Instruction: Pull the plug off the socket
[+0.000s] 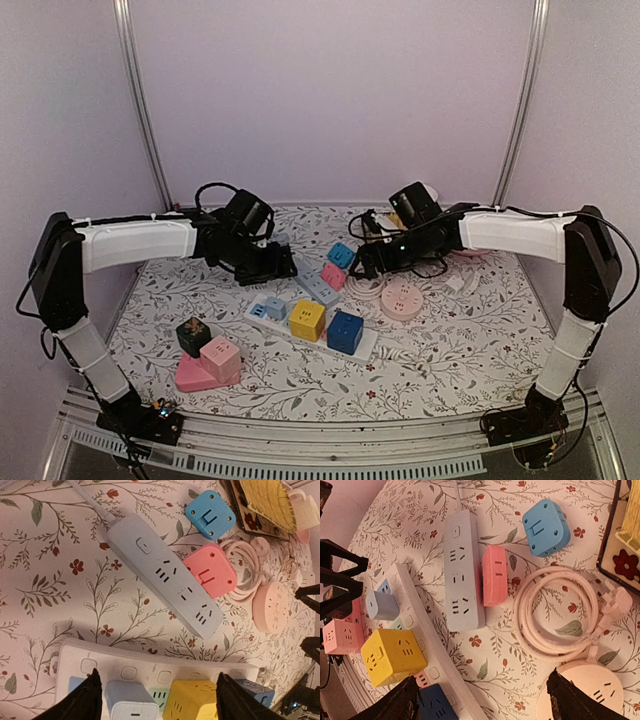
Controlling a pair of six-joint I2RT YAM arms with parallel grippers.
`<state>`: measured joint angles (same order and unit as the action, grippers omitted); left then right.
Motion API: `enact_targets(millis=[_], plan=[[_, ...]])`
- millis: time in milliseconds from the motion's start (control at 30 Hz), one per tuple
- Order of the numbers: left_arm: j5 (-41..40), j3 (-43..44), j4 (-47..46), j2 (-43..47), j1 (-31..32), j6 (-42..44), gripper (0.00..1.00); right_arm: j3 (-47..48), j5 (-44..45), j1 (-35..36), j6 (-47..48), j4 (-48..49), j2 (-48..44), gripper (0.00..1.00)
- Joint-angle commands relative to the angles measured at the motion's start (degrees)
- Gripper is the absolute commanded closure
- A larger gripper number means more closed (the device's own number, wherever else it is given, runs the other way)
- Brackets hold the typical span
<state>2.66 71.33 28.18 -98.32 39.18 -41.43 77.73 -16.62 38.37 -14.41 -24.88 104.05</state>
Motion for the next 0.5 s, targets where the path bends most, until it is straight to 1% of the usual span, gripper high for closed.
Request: enact_targets(millis=[0,100,233,333,467], plan=[[-1.3,-3.5,-0.4,4.3,2.6,-1.0,0.22,-6.7,2.2,3.4,2.7,1.3,-7.3,0.10],[-0.7,-5.6,-0.4,5.8,3.9,0.5,0.22,-11.3,2.9,6.8,2.3,2.6,-11.1,0.09],[-0.4,-8.2,-1.2,8.7,5.4,1.2,0.21,-13.2,4.5,10.2,3.5,1.8,-13.6,0.09],[-0.1,-9.5,-2.0,9.6,6.3,0.8,0.21,-13.8,3.8,11.9,5.7,1.9,-13.6,0.08],[-1.3,-8.8,-1.9,8.9,8.5,0.8,0.21,-12.7,4.6,14.2,8.3,1.7,-11.3,0.09]])
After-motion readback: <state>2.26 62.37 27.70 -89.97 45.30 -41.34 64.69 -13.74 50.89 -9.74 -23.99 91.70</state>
